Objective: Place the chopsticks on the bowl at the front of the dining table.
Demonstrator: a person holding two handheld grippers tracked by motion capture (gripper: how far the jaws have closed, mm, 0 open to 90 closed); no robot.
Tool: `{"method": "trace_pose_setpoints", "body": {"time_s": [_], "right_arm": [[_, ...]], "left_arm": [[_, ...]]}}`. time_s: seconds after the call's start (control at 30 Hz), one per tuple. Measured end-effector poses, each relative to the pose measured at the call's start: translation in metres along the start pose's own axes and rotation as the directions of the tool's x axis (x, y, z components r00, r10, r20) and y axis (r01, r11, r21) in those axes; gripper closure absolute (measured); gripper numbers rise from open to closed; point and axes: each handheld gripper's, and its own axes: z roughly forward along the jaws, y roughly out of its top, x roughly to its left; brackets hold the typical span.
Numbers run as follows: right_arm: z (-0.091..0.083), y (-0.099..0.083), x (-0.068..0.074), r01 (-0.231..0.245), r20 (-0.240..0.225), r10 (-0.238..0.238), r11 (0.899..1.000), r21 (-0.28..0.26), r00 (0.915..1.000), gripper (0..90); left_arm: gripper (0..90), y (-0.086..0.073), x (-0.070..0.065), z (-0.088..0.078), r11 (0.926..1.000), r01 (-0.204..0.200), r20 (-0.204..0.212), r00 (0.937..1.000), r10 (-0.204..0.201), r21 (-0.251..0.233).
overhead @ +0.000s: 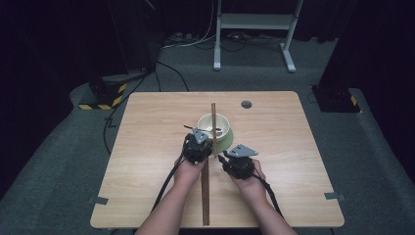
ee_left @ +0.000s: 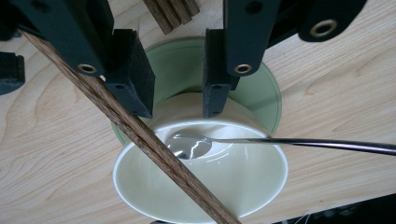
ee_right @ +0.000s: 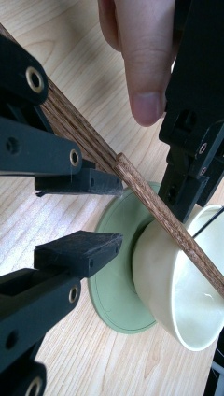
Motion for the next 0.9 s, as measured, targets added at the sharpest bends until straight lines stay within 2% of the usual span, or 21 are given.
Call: {"method": "trace_pose_setpoints", "body": {"time_s": [0.07,0.27,0.4,0.5,0.63,0.7,0.73,0.83,0.87,0.9], "right_arm": [[0.000,0.000,0.000,0.001,-0.001,-0.001,1.000,0.000,1.0000,69.6],[0.000,0.000,0.000,0.002,0.001,-0.002,1.000,0.000,1.0000,69.3],[-0.001,0.000,-0.002,0.007,0.005,-0.007,1.000,-0.003,1.0000,68.5],[0.000,-0.001,-0.004,-0.006,0.008,0.006,1.000,0.004,0.9999,67.9],[0.003,-0.003,-0.006,-0.006,0.021,0.005,1.000,0.012,0.9998,66.9],[0.003,-0.004,-0.007,-0.009,0.018,0.009,1.000,0.026,0.9998,66.7],[0.004,-0.004,-0.007,-0.014,0.024,0.014,1.000,0.024,0.9996,66.7],[0.004,-0.005,-0.009,-0.018,0.029,0.017,0.999,0.035,0.9994,66.4],[0.005,-0.006,-0.010,-0.014,0.040,0.013,1.000,0.026,0.9991,66.1],[0.005,-0.006,-0.011,-0.023,0.032,0.022,0.999,0.040,0.9993,66.0]], "left_arm": [[64.0,0.000,0.000,0.000,1.0000,0.006,0.001,1.0000,-0.006,-0.004],[63.7,0.001,0.002,-0.001,1.0000,-0.007,0.001,1.0000,0.007,-0.004],[62.3,0.001,0.008,-0.006,0.9998,-0.018,-0.012,0.9998,0.018,-0.008],[61.6,-0.002,0.019,-0.013,0.9996,-0.030,-0.029,0.9991,0.030,-0.001],[60.3,-0.012,0.040,-0.025,0.9998,-0.019,-0.060,0.9980,0.018,-0.005],[59.8,-0.018,0.054,-0.031,0.9998,-0.016,-0.077,0.9968,0.017,0.015],[59.4,-0.020,0.057,-0.033,1.0000,-0.003,-0.086,0.9963,0.003,0.003],[58.0,-0.028,0.075,-0.047,0.9999,-0.003,-0.109,0.9941,0.005,0.011],[56.6,-0.031,0.080,-0.052,0.9997,-0.017,-0.115,0.9931,0.020,0.020],[55.3,-0.033,0.084,-0.057,0.9998,-0.014,-0.126,0.9918,0.016,0.014]]}}
